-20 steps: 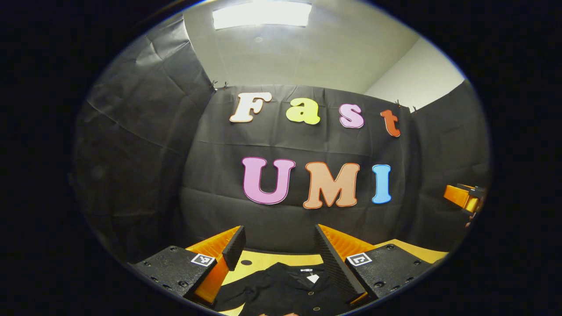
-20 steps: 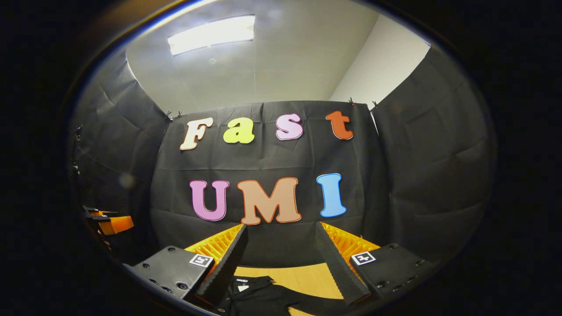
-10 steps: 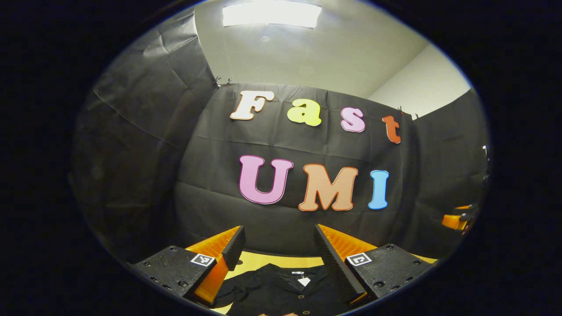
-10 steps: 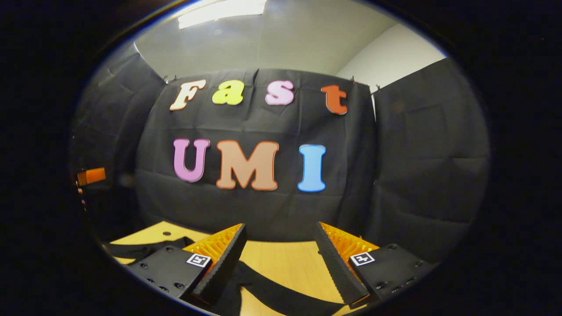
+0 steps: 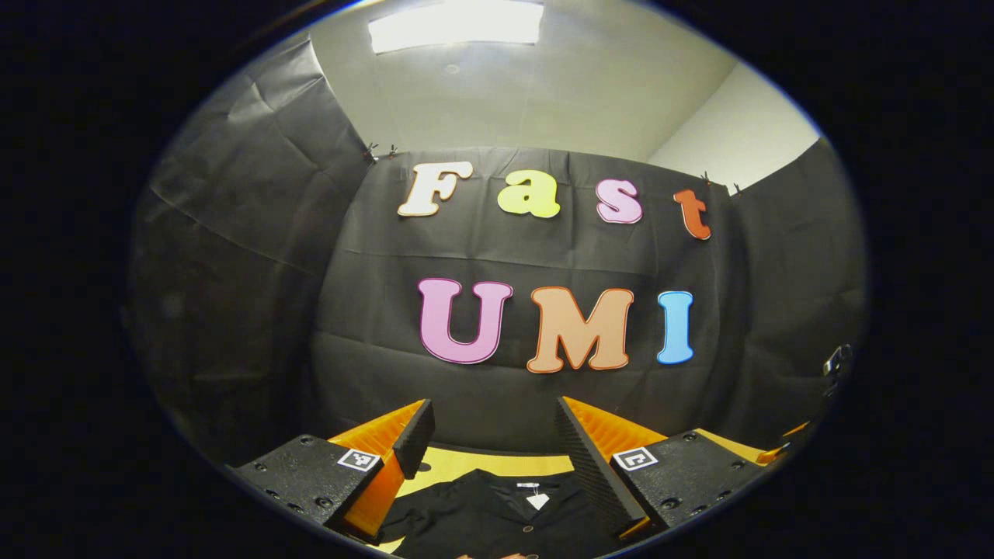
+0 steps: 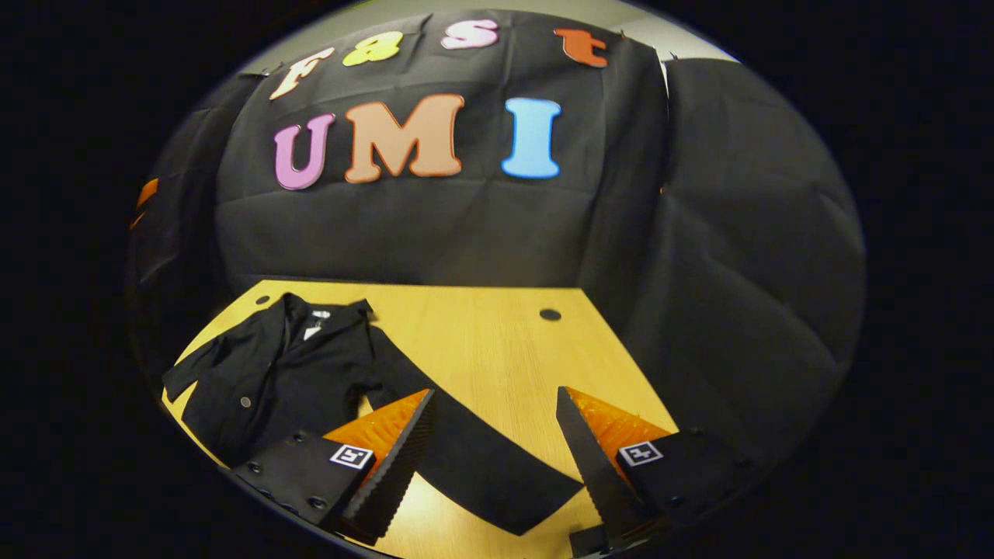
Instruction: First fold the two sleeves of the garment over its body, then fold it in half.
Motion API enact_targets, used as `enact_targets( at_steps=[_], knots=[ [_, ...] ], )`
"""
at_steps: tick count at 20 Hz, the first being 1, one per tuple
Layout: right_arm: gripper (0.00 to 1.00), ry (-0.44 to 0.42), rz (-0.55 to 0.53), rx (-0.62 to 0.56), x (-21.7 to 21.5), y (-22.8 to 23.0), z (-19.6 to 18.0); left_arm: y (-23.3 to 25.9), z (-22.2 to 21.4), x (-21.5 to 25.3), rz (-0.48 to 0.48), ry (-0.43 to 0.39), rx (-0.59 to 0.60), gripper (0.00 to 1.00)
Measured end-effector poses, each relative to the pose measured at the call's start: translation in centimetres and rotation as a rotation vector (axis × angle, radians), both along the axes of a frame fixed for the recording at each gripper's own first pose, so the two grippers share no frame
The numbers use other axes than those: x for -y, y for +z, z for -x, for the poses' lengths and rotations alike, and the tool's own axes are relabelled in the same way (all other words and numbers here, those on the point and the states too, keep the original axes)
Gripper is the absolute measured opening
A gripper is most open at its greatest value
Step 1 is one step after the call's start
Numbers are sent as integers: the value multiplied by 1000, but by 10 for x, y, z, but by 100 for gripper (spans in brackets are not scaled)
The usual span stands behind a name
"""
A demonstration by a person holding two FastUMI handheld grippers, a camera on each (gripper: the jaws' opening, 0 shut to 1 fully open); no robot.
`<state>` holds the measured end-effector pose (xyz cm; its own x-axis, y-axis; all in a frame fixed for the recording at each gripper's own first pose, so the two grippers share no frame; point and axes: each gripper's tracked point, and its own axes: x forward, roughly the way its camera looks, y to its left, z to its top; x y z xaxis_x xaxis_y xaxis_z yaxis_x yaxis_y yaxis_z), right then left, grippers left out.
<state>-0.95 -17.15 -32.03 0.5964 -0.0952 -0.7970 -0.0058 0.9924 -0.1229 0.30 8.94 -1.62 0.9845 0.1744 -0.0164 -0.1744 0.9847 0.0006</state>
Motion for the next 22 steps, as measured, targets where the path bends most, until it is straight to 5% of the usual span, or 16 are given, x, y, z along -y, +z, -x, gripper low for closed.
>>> enact_targets(
  at_steps=[12, 19, 22],
  knots=[
    [100, -53, 33, -392, 75, -127, 66, -5, -11, 34, -52, 44, -45, 92],
    [98, -26, -21, -468, 75, -142, 81, -6, -11, 52, -82, 48, -52, 92],
    [85, -21, -45, -451, 70, -144, 79, -9, -12, 59, -75, 47, -60, 92]
  ],
)
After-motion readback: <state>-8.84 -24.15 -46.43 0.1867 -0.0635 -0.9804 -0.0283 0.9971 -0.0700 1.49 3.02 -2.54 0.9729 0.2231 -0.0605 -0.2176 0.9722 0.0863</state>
